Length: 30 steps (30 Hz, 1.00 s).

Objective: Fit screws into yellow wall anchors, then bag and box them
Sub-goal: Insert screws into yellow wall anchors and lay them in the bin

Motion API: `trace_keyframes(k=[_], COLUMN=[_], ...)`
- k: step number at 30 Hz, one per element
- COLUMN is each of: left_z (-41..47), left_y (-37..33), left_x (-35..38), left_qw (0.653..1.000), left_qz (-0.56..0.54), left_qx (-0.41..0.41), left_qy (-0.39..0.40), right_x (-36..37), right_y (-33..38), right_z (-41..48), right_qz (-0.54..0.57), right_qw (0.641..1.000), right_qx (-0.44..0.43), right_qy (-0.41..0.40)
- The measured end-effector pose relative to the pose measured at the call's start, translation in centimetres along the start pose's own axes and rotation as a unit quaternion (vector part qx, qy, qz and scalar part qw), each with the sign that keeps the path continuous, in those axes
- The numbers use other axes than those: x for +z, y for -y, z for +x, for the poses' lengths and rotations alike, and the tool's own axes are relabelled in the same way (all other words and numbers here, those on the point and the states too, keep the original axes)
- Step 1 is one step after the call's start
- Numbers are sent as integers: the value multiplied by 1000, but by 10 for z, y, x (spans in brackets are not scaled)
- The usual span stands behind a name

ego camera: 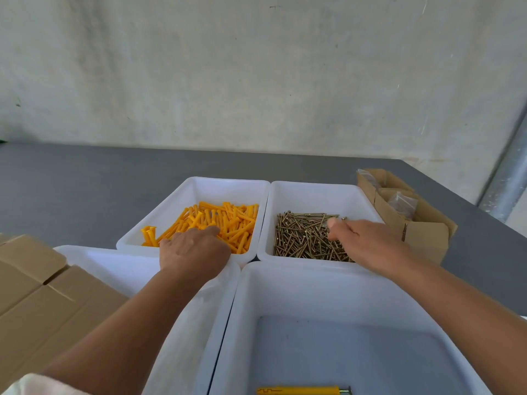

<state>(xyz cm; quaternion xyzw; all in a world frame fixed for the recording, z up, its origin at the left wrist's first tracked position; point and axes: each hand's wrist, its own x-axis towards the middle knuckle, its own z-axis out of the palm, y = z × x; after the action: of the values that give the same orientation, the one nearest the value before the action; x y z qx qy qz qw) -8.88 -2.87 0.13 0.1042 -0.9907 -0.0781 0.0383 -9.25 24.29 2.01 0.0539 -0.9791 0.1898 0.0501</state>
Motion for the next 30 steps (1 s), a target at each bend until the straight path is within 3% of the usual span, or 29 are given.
trace_keyframes(k=[5,9,16,24,30], left_z=[0,1,2,3,4], left_y=[-1,-1,0,0,1], left_x=[-2,-2,-3,1,3], left_qw=[1000,1000,999,992,980], left_qz=[-11,-15,-7,-110,-152], left_qx=[-2,-10,1,-18,16], left_qy=[1,10,31,-57,-132], right_x=[16,13,13,16,18], right_y=[1,4,7,4,2], right_z=[13,18,16,20,24], right_qz=[-74,-59,-57,-107,-123], right_qw=[982,970,970,972,967], right_qx=[63,78,84,53,39], right_qy=[159,221,222,201,220])
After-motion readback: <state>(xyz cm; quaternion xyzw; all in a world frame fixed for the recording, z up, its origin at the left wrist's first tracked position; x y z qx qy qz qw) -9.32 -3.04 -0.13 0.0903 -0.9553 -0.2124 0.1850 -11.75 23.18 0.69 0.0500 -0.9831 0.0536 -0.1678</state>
